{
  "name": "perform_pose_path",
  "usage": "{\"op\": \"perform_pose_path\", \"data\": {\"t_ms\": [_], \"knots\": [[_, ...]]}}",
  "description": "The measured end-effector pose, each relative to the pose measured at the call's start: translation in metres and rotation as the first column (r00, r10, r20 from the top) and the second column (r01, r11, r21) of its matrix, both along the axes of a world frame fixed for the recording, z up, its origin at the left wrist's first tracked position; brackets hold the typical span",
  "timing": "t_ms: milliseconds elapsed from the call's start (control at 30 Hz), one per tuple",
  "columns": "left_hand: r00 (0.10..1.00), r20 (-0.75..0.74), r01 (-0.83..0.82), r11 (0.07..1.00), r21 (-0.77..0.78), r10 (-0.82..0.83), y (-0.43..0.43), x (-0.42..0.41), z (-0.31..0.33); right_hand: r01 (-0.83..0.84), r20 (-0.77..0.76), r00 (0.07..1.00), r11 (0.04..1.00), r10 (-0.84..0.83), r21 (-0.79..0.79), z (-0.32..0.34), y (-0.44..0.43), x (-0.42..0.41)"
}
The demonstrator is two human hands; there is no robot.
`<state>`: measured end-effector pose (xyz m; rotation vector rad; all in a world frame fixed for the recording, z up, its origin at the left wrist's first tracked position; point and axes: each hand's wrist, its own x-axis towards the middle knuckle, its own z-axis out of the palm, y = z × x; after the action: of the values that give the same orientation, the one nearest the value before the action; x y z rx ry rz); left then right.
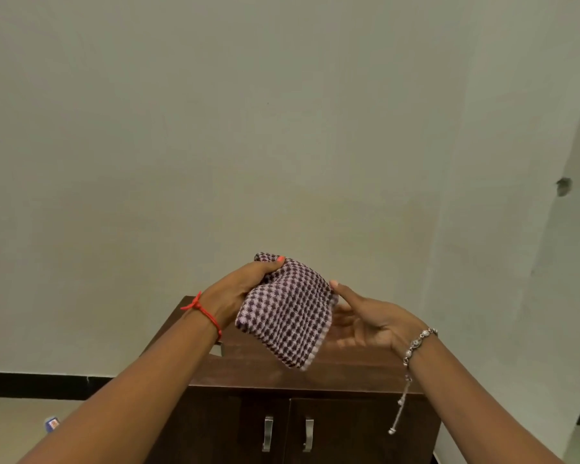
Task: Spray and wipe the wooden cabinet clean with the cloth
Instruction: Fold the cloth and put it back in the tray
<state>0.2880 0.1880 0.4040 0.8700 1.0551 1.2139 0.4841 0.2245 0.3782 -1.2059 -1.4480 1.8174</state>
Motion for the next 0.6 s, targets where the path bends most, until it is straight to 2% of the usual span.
{"op": "perform_pose_path", "data": {"t_ms": [100, 200, 333, 400, 500, 600], "knots": [[0.999, 0.037, 0.035, 0.999, 0.018, -0.035, 0.002, -0.003, -0.001, -0.017, -0.104, 0.994, 1.0, 0.016, -0.006, 0.001, 0.0, -0.005], [0.991, -0.105, 0.096, 0.99, 0.104, -0.085, 0.001, -0.011, 0.002, 0.006, -0.141, 0.99, 1.0, -0.004, 0.008, 0.005, -0.001, -0.009], [0.95, -0.298, 0.151, 0.973, 0.176, -0.093, 0.0, -0.023, 0.009, 0.142, -0.198, 0.975, 0.971, -0.104, 0.191, 0.013, 0.0, -0.008], [0.933, -0.357, 0.123, 0.975, 0.186, -0.05, 0.002, -0.027, 0.009, 0.219, -0.211, 0.965, 0.917, -0.154, 0.334, 0.014, 0.003, -0.006], [0.93, -0.364, 0.024, 0.984, 0.176, 0.043, 0.004, -0.029, 0.011, 0.307, -0.261, 0.946, 0.787, -0.192, 0.535, 0.014, 0.005, -0.007], [0.904, -0.364, -0.179, 0.971, 0.157, 0.225, 0.005, -0.023, 0.01, 0.392, -0.396, 0.898, 0.761, -0.193, 0.518, 0.007, 0.002, -0.014]]}}
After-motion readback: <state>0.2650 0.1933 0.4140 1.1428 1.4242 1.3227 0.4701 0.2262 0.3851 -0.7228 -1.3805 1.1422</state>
